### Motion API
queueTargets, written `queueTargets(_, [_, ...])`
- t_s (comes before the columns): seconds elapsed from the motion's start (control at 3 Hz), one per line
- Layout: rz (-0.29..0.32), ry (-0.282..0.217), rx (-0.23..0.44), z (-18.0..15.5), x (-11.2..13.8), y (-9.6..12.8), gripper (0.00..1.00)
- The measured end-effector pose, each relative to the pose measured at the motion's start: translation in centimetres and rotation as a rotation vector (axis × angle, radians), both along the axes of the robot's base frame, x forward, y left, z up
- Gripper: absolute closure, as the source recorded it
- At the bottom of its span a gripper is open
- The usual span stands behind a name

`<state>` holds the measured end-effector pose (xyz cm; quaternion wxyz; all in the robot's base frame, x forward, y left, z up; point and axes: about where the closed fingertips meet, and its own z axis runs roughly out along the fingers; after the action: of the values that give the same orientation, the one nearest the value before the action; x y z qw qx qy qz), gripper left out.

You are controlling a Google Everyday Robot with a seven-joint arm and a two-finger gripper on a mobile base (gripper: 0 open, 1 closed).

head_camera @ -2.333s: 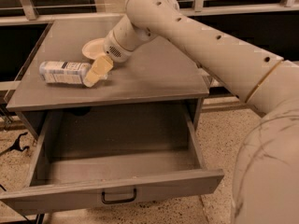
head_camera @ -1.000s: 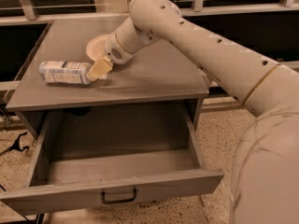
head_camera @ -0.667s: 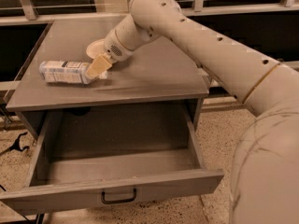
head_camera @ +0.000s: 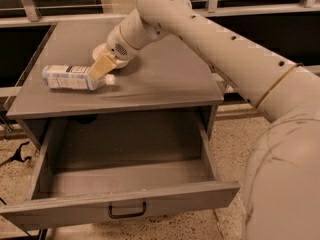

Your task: Place blue plastic bottle into top drawer

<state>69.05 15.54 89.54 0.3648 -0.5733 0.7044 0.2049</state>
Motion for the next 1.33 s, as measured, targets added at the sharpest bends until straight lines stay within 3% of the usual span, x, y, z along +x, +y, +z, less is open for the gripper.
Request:
queueTargets(0.67, [0.05, 0.02, 0.024, 0.1, -1.2, 2.0, 0.32])
queueTargets(1.33, [0.085, 0.077, 0.06, -2.4, -1.7, 4.0, 0.32])
